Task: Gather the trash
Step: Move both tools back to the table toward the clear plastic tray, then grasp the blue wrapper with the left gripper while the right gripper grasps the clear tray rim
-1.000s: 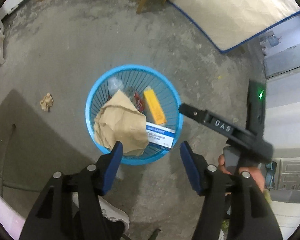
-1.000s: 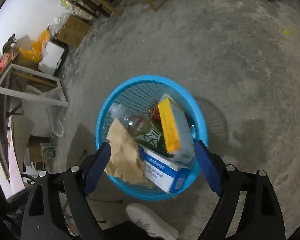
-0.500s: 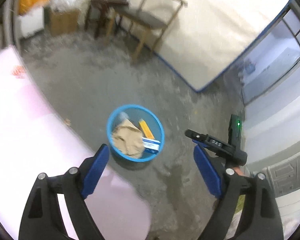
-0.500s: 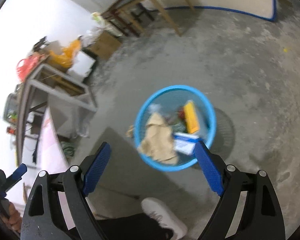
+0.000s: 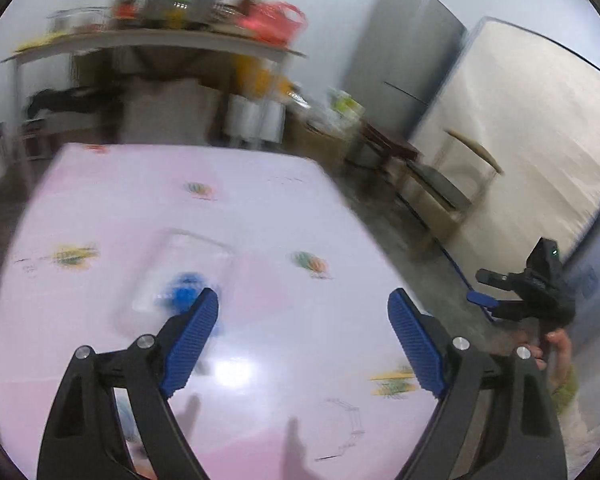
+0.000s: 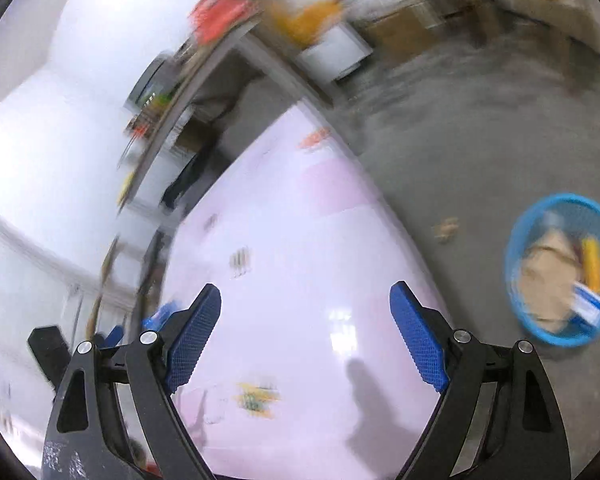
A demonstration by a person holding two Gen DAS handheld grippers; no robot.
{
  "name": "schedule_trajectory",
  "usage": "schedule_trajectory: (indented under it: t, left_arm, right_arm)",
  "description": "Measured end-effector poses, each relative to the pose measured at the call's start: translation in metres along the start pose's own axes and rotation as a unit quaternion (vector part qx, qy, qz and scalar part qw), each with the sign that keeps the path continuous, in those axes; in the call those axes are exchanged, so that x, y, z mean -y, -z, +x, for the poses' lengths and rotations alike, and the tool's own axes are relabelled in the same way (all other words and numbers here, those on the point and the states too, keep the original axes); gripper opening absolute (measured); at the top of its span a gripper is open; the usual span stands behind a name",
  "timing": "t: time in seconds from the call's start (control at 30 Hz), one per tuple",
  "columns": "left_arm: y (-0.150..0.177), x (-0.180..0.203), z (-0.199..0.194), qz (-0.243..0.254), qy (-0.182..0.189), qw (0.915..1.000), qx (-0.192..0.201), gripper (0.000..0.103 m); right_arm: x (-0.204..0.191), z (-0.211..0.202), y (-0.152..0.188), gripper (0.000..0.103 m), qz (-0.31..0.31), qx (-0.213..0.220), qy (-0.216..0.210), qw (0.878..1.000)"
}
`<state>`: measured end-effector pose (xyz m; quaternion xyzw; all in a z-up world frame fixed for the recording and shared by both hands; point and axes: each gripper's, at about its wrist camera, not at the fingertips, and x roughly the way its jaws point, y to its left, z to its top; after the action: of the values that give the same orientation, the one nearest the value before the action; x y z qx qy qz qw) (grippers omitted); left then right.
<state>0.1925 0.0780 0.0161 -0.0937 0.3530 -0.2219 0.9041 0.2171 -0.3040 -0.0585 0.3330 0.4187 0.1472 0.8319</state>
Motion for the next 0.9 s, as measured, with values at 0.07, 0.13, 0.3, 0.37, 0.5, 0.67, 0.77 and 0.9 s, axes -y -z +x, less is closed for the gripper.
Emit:
schedule_trajectory:
  t: [0.07, 0.13, 0.3, 0.37, 0.5, 0.67, 0.77, 0.9]
  left_arm:
    - [0.001, -0.022, -0.003, -0.012, -0.016, 0.9998, 0.006, 0.084]
    - [-0.001, -0.032, 0.003, -0.013, -0.029, 0.9995, 0.002, 0.084]
    - [-0.006, -0.039, 0.033, 0.038, -0.057, 0.9975, -0.018, 0.071]
    - [-0.006, -0.04, 0.053, 0.052, -0.075, 0.9952, -0.035, 0.066]
    - [-0.003, -0.058, 0.081, 0.04, -0.096, 0.9917, -0.075, 0.054]
    - [0.002, -0.075, 0.1, 0.009, -0.09, 0.9901, -0.107, 0.043]
    - [0.003, -0.078, 0.104, 0.007, -0.094, 0.9889, -0.115, 0.036]
    - [0.001, -0.08, 0.102, -0.001, -0.096, 0.9883, -0.118, 0.027]
  right_arm:
    - [-0.037, 0.04, -0.002, 0.083, -0.031, -0.037, -0.014, 0.999]
    - [-0.068, 0.077, -0.002, 0.083, -0.049, -0.068, -0.026, 0.996]
    - [-0.126, 0.15, 0.0, 0.078, -0.058, -0.112, -0.037, 0.991]
    - [-0.137, 0.176, -0.004, 0.075, -0.057, -0.123, -0.028, 0.99]
    - [-0.152, 0.214, -0.006, 0.069, -0.054, -0.145, -0.005, 0.988]
    - [-0.156, 0.229, 0.0, 0.056, -0.039, -0.159, 0.008, 0.986]
    - [-0.157, 0.236, 0.003, 0.045, -0.033, -0.165, 0.013, 0.986]
    - [-0.161, 0.241, 0.005, 0.03, -0.034, -0.166, 0.019, 0.985]
